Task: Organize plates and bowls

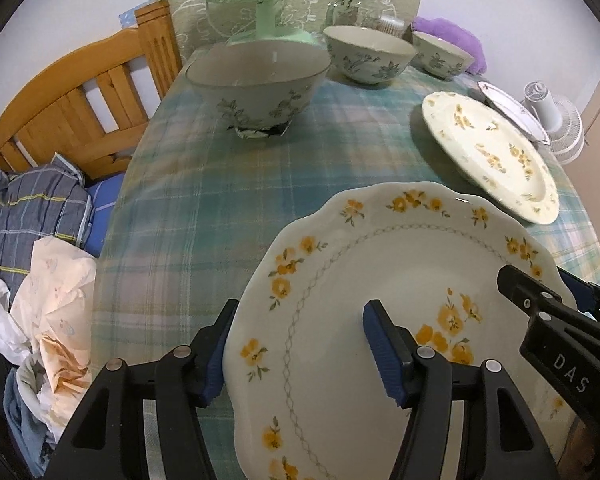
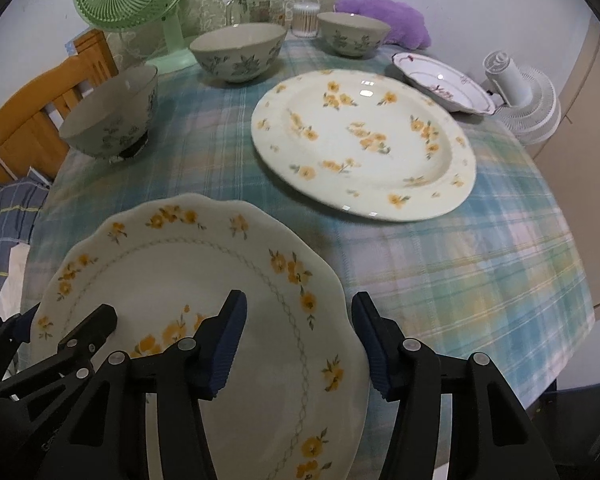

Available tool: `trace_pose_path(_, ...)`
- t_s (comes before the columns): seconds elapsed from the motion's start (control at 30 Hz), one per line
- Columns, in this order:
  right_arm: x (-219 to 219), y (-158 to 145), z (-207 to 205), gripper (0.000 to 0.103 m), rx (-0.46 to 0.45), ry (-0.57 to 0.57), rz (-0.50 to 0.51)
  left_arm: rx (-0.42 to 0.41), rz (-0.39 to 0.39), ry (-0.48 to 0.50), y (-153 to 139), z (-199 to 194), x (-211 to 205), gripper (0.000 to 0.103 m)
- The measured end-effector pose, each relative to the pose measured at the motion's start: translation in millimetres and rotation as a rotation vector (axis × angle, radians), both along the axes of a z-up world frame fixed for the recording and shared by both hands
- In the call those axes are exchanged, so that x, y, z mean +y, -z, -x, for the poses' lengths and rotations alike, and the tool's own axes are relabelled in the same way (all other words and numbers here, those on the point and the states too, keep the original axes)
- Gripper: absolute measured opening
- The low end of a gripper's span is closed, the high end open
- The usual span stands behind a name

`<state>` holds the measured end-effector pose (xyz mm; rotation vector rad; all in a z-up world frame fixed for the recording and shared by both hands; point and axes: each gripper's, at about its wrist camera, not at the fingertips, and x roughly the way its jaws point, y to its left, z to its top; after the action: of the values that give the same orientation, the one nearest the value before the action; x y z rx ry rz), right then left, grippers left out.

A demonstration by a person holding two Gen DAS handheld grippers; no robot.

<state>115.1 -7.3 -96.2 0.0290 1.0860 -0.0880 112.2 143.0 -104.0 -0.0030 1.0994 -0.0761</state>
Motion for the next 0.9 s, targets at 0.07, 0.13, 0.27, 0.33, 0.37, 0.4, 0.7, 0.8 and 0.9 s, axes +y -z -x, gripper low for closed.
trace_pose_path(0.07, -3.1, -5.4, 0.8, 0.058, -0.003, 0.005, 0.001, -0.011, 0.002, 0.008, -5.4, 0.2, -4.1, 0.063)
trace_pose_path(0.13, -8.0, -9.9, 1.4, 0.058, -0.009, 0.012, -0.001, -0.02, 0.002, 0.014, -9.9, -0.1, -8.7, 0.063)
trace_pose_path(0.27, -18.2, -16.8, 2.8, 0.058, -0.033, 0.023, -0.001, -0.043, -0.008, 0.025, -16.1, 0.7, -22.7, 0.063)
trace_pose_path(0.33, -25.7, -18.4, 3.5, 0.058, -0.042, 0.025, -0.007, -0.049, -0.011, 0.023, -17.9, 1.1, -28.8, 0.063)
trace_pose_path(0.37, -28.9, -18.8, 3.9, 0.058, -0.046, 0.023, -0.009, -0.054, -0.013, 0.02, -19.1, 1.4, -32.8, 0.063)
trace_pose_path(0.4, -32.6, -19.6, 3.8, 0.058, -0.053, 0.021, -0.011, -0.058, -0.013, 0.016, -20.1, 1.7, -36.6, 0.063)
trace_pose_path(0.7, -81.2, -31.7, -0.1, 0.058, -0.088, -0.029, -0.019, -0.086, -0.028, -0.031, -32.6, 4.4, -87.3, 0.063)
trace_pose_path(0.8, -99.0, -34.8, -1.4, 0.058, -0.086, -0.043, -0.02, -0.091, -0.029, -0.044, -34.8, 4.8, -104.8, 0.063)
trace_pose_path(0.9, -117.3, -37.5, -3.7, 0.058, -0.089, -0.055, -0.019, -0.095, -0.025, -0.054, -35.8, 4.6, -121.6, 0.063)
